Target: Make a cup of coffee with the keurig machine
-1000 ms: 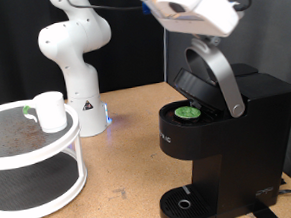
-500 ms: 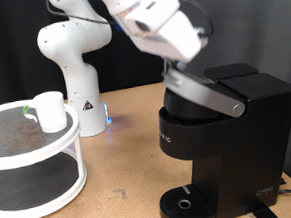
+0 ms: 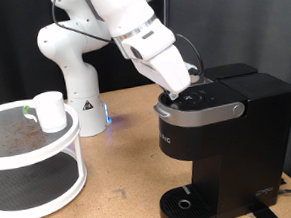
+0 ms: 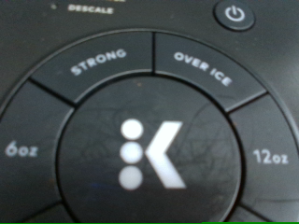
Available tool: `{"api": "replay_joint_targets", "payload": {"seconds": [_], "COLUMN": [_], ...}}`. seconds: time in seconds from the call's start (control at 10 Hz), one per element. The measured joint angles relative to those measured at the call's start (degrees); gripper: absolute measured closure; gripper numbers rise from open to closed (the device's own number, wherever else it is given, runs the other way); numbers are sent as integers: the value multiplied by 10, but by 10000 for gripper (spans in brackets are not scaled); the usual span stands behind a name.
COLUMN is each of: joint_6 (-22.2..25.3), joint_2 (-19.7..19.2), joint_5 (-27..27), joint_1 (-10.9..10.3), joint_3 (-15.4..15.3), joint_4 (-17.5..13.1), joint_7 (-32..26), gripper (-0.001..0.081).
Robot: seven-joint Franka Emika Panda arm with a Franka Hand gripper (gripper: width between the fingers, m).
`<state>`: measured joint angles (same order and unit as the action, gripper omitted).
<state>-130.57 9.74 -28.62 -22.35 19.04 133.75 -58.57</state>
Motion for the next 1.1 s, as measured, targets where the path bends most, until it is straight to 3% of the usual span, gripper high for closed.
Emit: {"api": "replay_joint_targets", "payload": {"seconds": [0.1, 0.3, 0.5, 0.7, 0.8, 1.0, 1.1], "joint_6": [0, 19, 100, 181, 163, 19, 2], "joint_2": [-1, -3, -1, 3, 3, 16, 30], "joint_5": [-14, -106, -186, -193, -187, -228, -235], "joint_1": [0, 0, -1, 1, 1, 0, 2], "joint_3": [1, 17, 33, 48, 46, 26, 27], "joint_4": [-1, -2, -29, -63, -58, -17, 5], "joint_7": [-4, -57, -93, -94, -87, -79, -80], "gripper": [805, 805, 805, 805, 805, 805, 805]}}
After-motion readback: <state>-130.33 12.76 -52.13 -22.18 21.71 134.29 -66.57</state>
